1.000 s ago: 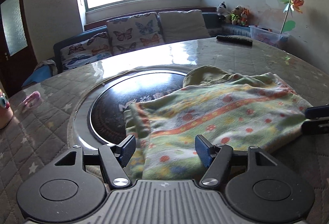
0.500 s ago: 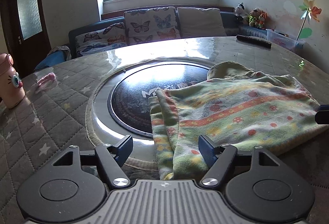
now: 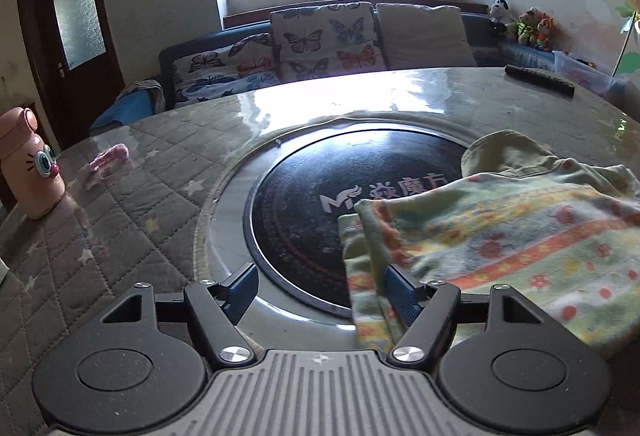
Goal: Fold clothes
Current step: 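Press and smooth the folded shirt edges with both grippers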
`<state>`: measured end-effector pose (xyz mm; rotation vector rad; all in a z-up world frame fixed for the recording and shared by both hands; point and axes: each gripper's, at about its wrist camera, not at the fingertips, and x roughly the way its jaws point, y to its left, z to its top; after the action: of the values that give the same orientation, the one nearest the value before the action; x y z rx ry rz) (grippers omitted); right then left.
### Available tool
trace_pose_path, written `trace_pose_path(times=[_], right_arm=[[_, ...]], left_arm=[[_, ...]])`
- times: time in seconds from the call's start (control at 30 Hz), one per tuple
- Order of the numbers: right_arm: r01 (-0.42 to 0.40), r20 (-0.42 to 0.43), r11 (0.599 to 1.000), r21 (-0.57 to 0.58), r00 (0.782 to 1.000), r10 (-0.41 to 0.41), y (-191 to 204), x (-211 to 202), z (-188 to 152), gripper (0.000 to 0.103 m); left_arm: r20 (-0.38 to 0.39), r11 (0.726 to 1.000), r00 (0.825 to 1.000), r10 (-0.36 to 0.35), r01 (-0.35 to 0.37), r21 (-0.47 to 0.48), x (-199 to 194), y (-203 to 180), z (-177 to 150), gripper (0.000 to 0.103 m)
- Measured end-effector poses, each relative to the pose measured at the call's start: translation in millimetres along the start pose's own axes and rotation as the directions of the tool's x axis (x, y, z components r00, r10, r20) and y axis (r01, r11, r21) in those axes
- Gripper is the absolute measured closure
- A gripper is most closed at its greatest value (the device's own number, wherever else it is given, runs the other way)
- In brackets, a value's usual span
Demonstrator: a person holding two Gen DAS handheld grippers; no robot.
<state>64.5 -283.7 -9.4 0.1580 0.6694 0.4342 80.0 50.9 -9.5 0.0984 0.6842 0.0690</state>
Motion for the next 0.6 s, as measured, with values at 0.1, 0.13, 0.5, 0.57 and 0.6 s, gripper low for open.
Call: trace_pose_path(times=[0.1,0.13,0.5,0.57,0.6], right_arm=[[-0.004,0.012,1.000,0.003,1.000,0.004,-4.7,6.6,13.2,0.033],[-0.006,0.013,1.000,0.000,1.000,0.006,-6.0,10.8,17.9,0.033],[0.031,-0.020,1.000,0.005,0.999,-0.031,-28.1,52.1,38.4,0.033],[0.031,-0.013,0.999,0.009,0.999,-0.031,-29.1,48.9,39.2,0.033],[0.032,-0.007,0.999,0.004,0.999,-0.032,-29.0,47.9,39.1,0.033]], left_arm=[[0.008,1.000,1.000,-0.004,0.004,0.001,4.3,-0.2,7.0,0.030],[0.011,1.000,1.000,-0.003,0.003,0.003,6.8,-1.0,9.7,0.030],[-0.015,0.999,0.999,0.029,-0.029,-0.018,37.3,4.7,23.9,0.028],[-0.014,0.999,0.999,0.029,-0.030,-0.021,36.7,5.5,24.5,0.028],[-0.013,0.999,0.999,0.031,-0.031,-0.022,36.5,5.2,25.0,0.028]])
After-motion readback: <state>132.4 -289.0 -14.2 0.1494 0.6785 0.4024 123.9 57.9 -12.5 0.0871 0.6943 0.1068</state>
